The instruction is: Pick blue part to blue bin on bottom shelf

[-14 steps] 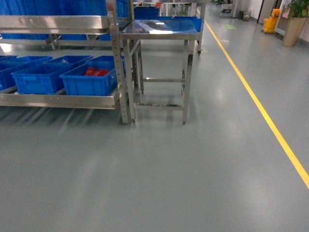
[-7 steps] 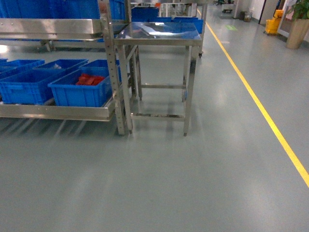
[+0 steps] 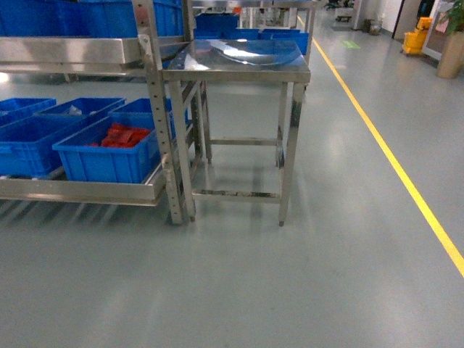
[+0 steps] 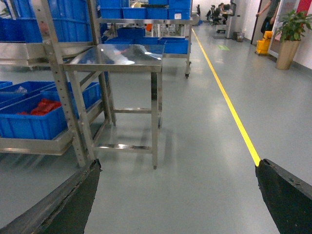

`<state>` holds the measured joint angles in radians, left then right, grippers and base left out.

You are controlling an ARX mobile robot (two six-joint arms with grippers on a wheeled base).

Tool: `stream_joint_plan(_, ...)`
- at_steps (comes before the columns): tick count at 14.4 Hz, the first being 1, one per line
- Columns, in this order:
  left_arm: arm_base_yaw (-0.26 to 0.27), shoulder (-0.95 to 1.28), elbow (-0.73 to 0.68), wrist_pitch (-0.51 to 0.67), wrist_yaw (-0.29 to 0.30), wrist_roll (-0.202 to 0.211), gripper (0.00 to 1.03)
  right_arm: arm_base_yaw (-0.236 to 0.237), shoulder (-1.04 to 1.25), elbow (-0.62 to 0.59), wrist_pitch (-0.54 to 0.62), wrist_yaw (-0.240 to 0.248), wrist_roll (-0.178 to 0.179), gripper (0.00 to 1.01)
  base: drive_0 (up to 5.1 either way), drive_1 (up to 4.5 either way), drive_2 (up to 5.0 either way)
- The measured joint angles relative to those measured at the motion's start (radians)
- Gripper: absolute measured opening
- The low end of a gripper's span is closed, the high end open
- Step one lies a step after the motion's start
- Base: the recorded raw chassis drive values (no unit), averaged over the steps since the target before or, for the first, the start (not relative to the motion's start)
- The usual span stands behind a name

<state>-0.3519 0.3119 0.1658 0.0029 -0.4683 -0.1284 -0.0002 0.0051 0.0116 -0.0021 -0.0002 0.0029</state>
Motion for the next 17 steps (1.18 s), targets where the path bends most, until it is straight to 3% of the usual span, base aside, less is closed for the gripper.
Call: stream_joint_plan(17, 0.000, 0.001, 0.000, -0.004, 0.000, 0.000, 0.44, 0.000, 0.000, 0.000, -0.005, 0.000, 0.000, 0.98, 0.0, 4.34, -4.3)
